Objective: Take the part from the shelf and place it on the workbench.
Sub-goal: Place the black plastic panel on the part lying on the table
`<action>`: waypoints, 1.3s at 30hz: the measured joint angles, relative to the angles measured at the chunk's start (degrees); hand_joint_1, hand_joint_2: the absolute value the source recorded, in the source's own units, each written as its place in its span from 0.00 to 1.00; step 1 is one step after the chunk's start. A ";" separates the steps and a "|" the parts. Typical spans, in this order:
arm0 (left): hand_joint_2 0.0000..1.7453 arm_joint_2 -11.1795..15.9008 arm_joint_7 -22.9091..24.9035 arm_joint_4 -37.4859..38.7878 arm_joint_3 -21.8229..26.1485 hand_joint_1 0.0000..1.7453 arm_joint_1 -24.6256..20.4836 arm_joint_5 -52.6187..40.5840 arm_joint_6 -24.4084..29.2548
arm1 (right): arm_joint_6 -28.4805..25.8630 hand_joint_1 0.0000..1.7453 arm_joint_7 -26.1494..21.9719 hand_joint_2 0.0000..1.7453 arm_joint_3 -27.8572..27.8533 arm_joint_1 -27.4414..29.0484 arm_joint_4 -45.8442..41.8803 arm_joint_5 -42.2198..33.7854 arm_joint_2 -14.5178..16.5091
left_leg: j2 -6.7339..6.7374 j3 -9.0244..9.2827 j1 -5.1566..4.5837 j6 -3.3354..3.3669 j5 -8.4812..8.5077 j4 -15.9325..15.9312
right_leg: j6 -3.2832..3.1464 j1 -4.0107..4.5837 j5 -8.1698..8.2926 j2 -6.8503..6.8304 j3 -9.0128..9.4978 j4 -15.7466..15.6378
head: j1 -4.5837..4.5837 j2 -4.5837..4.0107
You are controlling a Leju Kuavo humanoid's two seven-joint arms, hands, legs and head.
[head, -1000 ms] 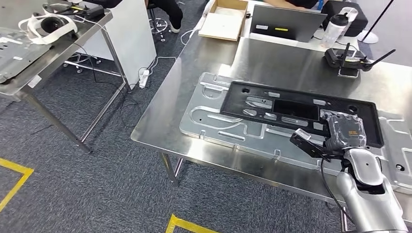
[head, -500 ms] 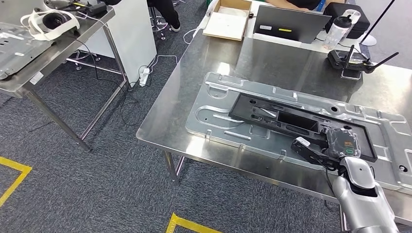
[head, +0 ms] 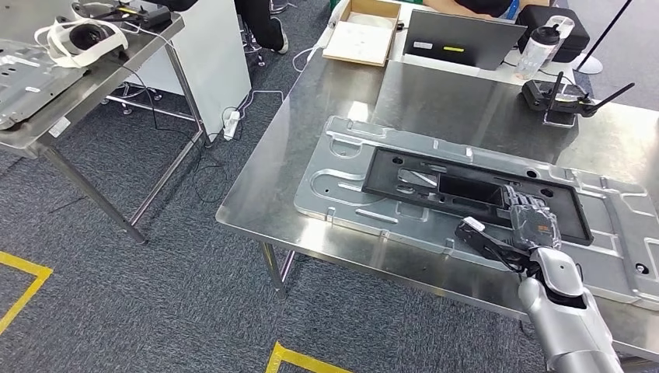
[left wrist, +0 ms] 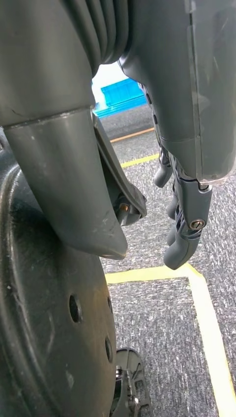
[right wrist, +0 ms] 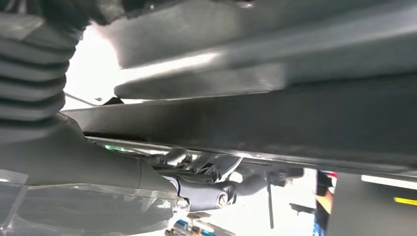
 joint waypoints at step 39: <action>0.00 -1.73 -0.11 0.00 1.23 0.00 -7.98 5.03 -3.66 | 4.15 0.00 -0.86 0.00 27.61 -14.87 -15.54 -3.31 16.85 | 0.19 -0.32 0.16 -0.32 0.36 -0.02 | -0.14 0.10 0.23 0.11 -0.52 0.32 | 0.02 0.00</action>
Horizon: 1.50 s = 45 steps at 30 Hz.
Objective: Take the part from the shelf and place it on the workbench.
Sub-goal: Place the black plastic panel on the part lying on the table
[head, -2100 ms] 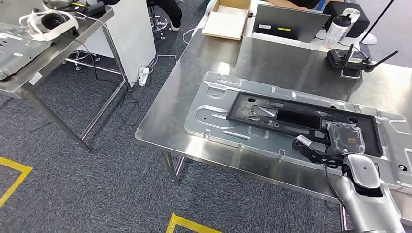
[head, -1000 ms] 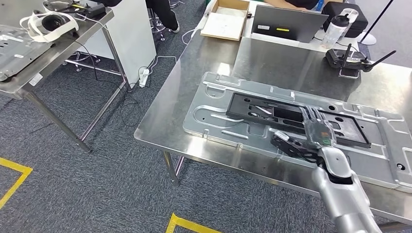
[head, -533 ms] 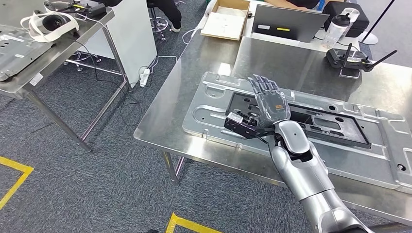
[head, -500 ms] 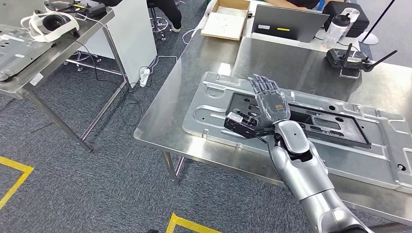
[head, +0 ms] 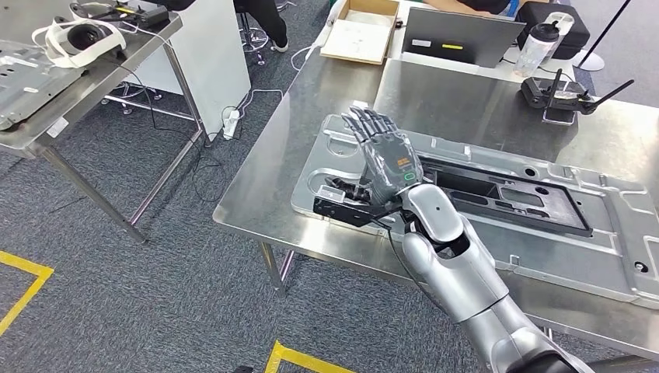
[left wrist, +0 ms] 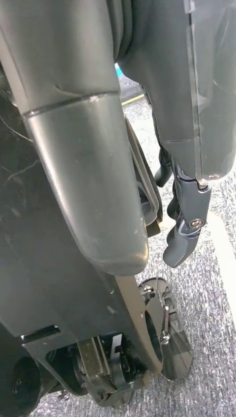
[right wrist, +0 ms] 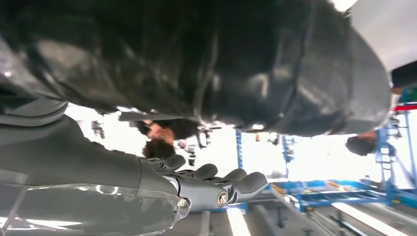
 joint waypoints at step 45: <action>0.00 -1.73 0.55 -0.58 -7.69 0.00 -0.01 -2.59 1.86 | 1.88 0.00 0.86 0.00 11.51 -1.59 0.91 -0.32 3.55 | 1.70 -1.29 0.67 0.42 1.83 -0.82 | 0.68 -0.02 -6.38 -4.93 -1.72 7.32 | -0.05 0.00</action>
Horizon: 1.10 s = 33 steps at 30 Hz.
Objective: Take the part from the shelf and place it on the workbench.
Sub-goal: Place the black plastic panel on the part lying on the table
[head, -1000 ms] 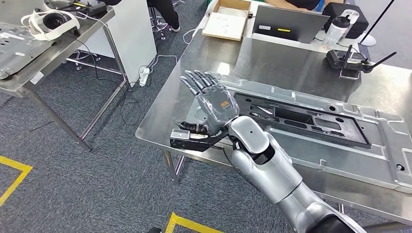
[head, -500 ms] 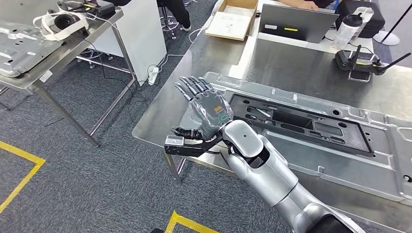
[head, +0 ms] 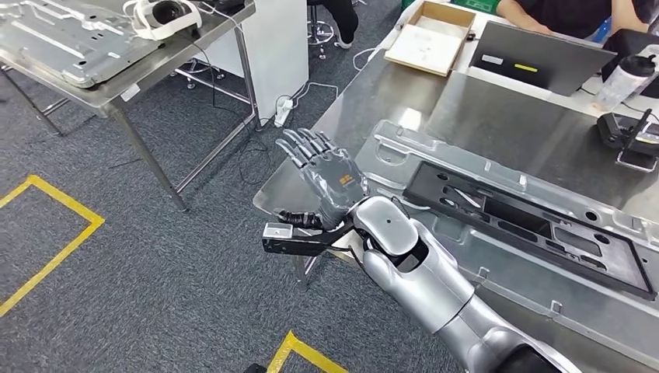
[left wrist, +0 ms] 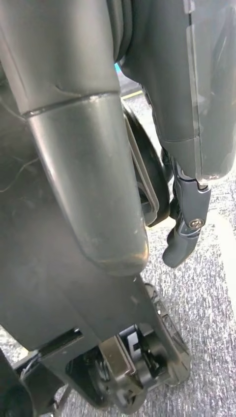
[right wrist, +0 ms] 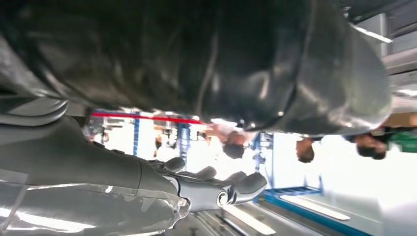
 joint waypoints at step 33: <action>0.00 -0.19 -0.50 -0.66 -1.00 0.00 1.85 3.11 1.10 | -1.03 0.00 -0.84 0.00 -0.04 2.16 1.90 -0.33 -0.43 | -1.95 0.13 0.10 0.18 0.43 -0.52 | 0.45 -0.38 -3.23 1.24 -3.19 7.64 | -0.55 0.01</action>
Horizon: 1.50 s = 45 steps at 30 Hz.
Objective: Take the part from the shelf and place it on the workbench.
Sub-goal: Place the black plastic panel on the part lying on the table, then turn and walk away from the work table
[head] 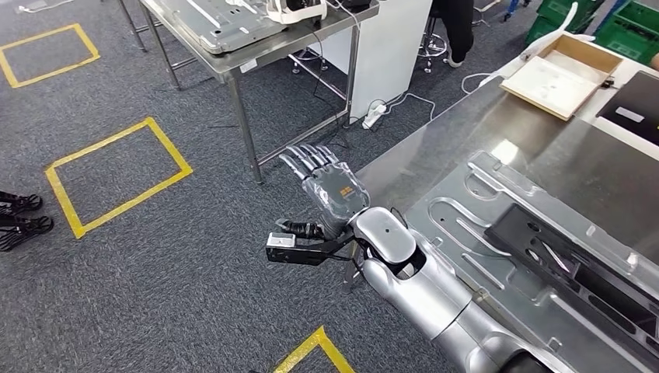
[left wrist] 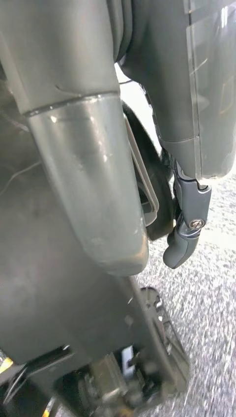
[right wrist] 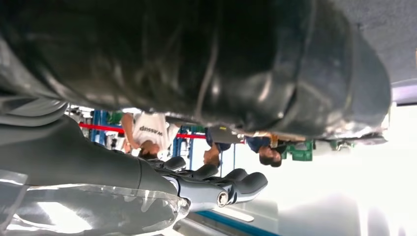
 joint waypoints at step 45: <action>0.00 0.36 0.45 -0.02 -1.31 0.00 0.83 5.27 1.35 | 0.04 0.00 -0.23 0.75 0.26 0.23 1.18 -0.66 0.66 | 1.25 -8.93 0.24 -3.33 -5.95 16.27 | -3.00 -0.02 7.29 -2.56 7.28 -15.22 | -0.52 -0.01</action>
